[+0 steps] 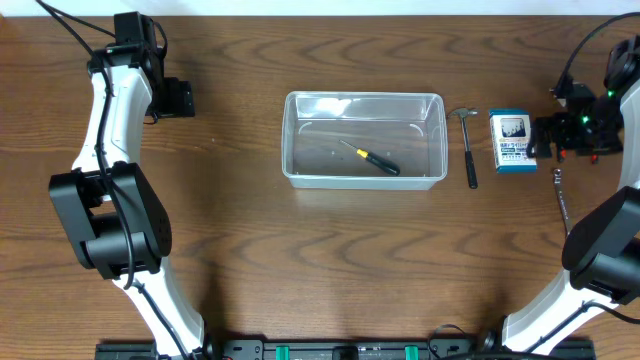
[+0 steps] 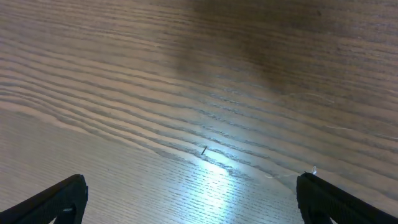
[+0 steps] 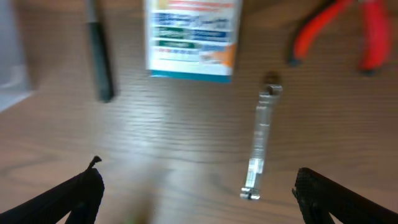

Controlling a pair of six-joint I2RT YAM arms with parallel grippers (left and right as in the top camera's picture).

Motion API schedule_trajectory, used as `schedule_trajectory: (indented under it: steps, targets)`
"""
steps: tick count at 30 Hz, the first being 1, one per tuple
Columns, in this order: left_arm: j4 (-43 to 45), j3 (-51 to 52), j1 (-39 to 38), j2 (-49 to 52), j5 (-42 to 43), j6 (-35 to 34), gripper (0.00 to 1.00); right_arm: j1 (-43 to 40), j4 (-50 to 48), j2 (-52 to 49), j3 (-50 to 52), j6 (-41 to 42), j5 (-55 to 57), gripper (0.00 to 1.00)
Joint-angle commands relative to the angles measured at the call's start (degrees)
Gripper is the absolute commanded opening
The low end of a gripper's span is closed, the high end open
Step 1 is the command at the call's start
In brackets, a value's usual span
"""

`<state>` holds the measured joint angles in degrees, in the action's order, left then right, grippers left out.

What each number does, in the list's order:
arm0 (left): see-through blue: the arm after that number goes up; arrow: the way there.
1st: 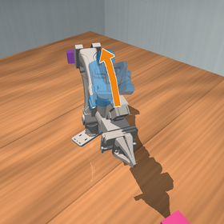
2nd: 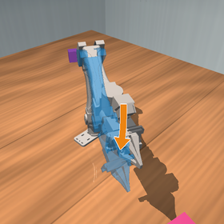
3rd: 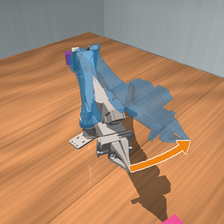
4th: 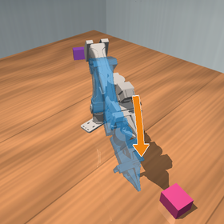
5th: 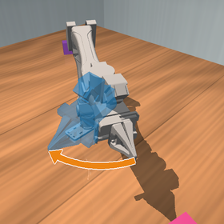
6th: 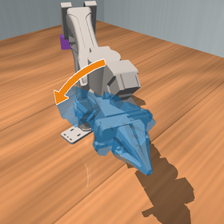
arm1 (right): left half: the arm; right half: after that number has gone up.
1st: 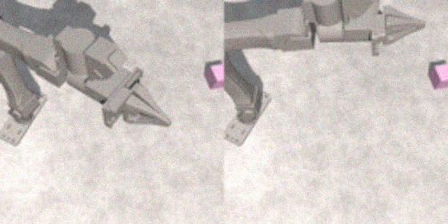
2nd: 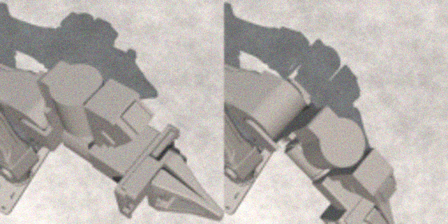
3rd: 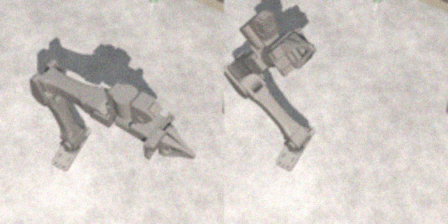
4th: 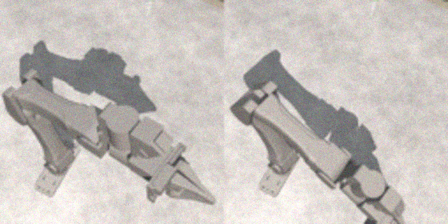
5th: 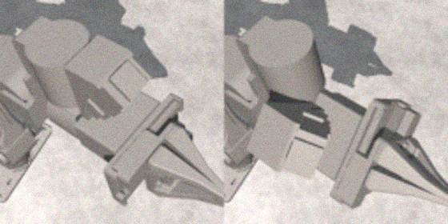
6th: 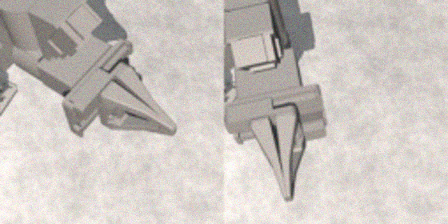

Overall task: Pack container
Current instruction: 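Raise the right gripper and move it right toward the silver wrench, then lower the open right gripper over the silver wrench's shaft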

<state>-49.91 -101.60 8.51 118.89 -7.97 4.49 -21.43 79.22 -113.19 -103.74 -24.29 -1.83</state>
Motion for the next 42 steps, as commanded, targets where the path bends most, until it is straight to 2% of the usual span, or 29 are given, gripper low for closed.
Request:
schedule_trajectory:
  steps: [1, 13, 20, 30, 42]
  targets:
    - [-0.2, 0.2, 0.0, 1.0, -0.9, -0.1, 0.98, -0.6, -0.6, 0.6, 0.3, -1.1, 10.1, 0.99]
    - [-0.2, 0.2, 0.0, 1.0, -0.9, -0.1, 0.98, -4.3, -2.3, 0.6, 5.2, -3.2, 2.3, 0.99]
    - [-0.2, 0.2, 0.0, 1.0, -0.9, -0.1, 0.98, -6.4, -8.6, 0.6, 12.0, -4.1, 3.3, 0.99]
    - [-0.2, 0.2, 0.0, 1.0, -0.9, -0.1, 0.98, -8.5, -15.0, 0.6, 12.9, -7.6, 3.3, 0.99]
    - [-0.2, 0.2, 0.0, 1.0, -0.9, -0.1, 0.98, -8.5, -18.6, 0.6, 17.2, -7.7, 1.4, 0.99]
